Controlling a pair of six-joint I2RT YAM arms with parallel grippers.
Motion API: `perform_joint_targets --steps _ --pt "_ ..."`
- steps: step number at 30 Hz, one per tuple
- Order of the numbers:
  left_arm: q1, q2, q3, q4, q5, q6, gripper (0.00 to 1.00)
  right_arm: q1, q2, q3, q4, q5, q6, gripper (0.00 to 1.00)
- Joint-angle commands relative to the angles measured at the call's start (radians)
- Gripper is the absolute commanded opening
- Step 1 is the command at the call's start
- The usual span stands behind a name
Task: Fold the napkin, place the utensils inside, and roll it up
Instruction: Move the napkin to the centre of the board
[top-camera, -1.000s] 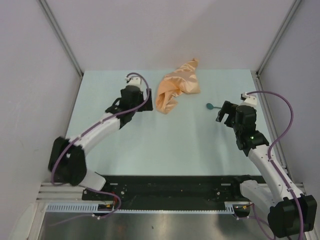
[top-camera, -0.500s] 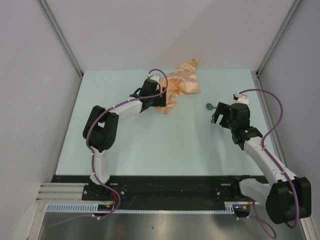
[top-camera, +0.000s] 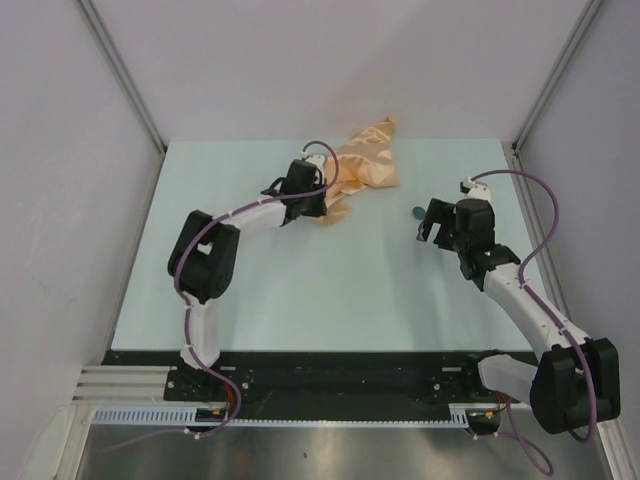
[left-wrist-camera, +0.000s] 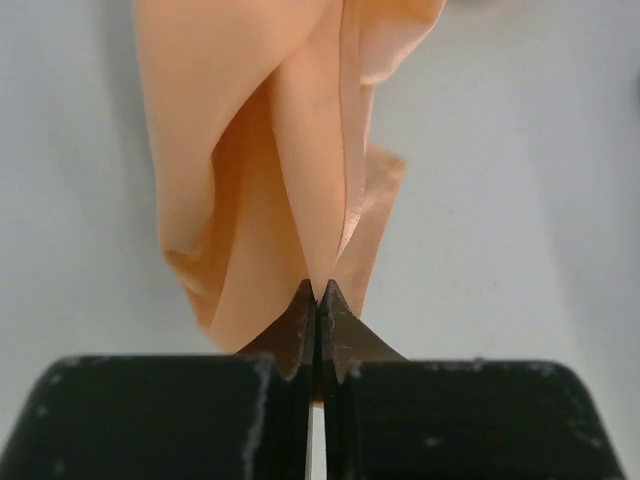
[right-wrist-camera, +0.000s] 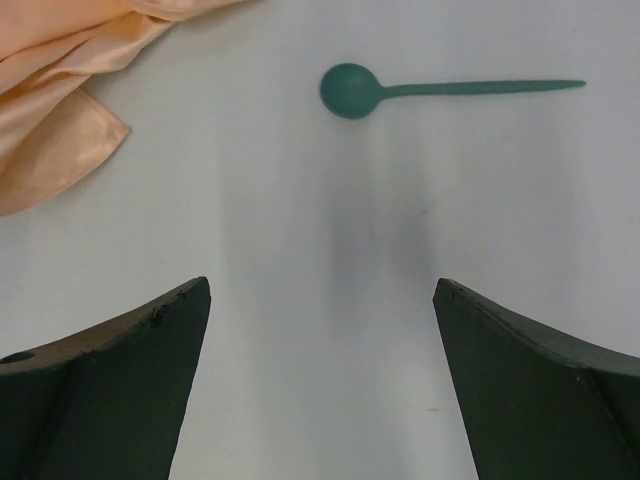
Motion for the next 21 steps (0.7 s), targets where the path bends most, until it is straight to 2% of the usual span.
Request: perform_joint_targets --steps 1,3,6,9,10,13,15,21 --pt "-0.007 -0.408 -0.06 -0.05 -0.063 0.115 0.0 0.076 0.021 0.076 0.032 0.029 0.002 1.0" --pt "-0.007 -0.594 -0.106 -0.104 -0.051 0.136 0.04 0.14 0.07 0.093 0.052 0.035 0.013 1.0" --pt "-0.007 -0.764 -0.209 -0.227 -0.1 0.165 0.08 0.225 0.157 0.108 0.082 0.03 0.046 0.98" --pt "0.003 -0.858 -0.361 -0.325 -0.244 0.136 0.1 0.309 0.263 0.141 0.079 0.063 0.045 0.95" --pt "0.01 -0.904 -0.445 -0.342 -0.267 0.112 0.1 0.326 0.295 0.165 0.072 0.073 0.043 0.94" --pt "0.024 -0.973 -0.568 -0.403 -0.277 0.038 0.09 0.377 0.406 0.208 0.035 0.077 0.043 0.89" --pt "0.023 -1.007 -0.609 -0.435 -0.235 0.021 0.09 0.406 0.456 0.231 0.038 0.055 0.017 0.88" --pt "0.024 -1.132 -0.668 -0.534 -0.307 0.006 0.1 0.501 0.513 0.279 0.081 -0.123 0.011 0.86"
